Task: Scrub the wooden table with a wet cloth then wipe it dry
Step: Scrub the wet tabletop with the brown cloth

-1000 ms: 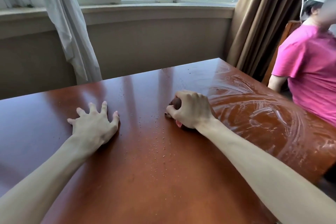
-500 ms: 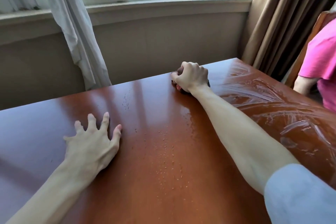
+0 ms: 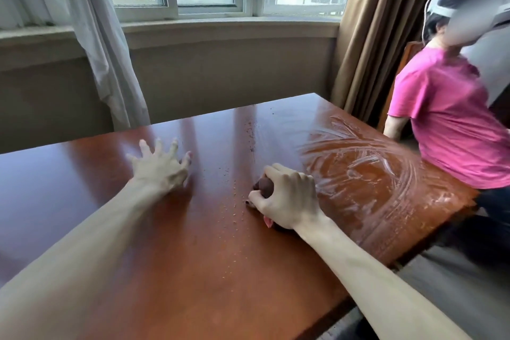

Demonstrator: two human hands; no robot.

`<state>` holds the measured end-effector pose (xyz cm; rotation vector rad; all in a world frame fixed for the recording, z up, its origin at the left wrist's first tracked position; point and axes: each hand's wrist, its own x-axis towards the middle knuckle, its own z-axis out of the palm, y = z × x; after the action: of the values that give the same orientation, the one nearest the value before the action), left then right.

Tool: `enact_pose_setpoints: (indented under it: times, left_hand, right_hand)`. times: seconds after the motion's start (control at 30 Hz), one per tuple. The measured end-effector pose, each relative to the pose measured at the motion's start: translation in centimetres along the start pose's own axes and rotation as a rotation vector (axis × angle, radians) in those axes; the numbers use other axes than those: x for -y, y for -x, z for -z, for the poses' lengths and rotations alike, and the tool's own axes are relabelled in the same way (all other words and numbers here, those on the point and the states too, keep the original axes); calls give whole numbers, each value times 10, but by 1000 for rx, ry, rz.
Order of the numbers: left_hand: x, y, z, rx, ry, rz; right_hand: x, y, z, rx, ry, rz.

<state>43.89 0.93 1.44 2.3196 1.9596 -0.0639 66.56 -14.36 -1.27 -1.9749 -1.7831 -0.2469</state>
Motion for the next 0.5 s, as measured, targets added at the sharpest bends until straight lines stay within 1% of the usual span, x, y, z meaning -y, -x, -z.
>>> enact_pose_setpoints:
  times: [0.07,0.13,0.2,0.27,0.33,0.43,0.5]
  left_hand:
    - [-13,2,3,32,-7,-108]
    - [-20,-7,-11,77,-67,-208]
    - [-24,-9,-20,117,-122,-250]
    - [-29,0,-24,139,-69,-195]
    - [-34,3,-33,105,-17,-143]
    - [-34,1,-43,54,-46,-129]
    - [-33,-3,-46,60,-58,-116]
  right_hand:
    - [2,17,6,-5,-7,3]
    - [2,17,7,-8,-20,5]
    - [-2,6,4,-11,-31,-1]
    - [-9,-16,-4,-13,-34,-11]
    - [-20,-48,-15,-13,-22,-51]
    - [-38,-107,-37,-24,1,-122]
    - [-52,-147,-54,-32,25,-135]
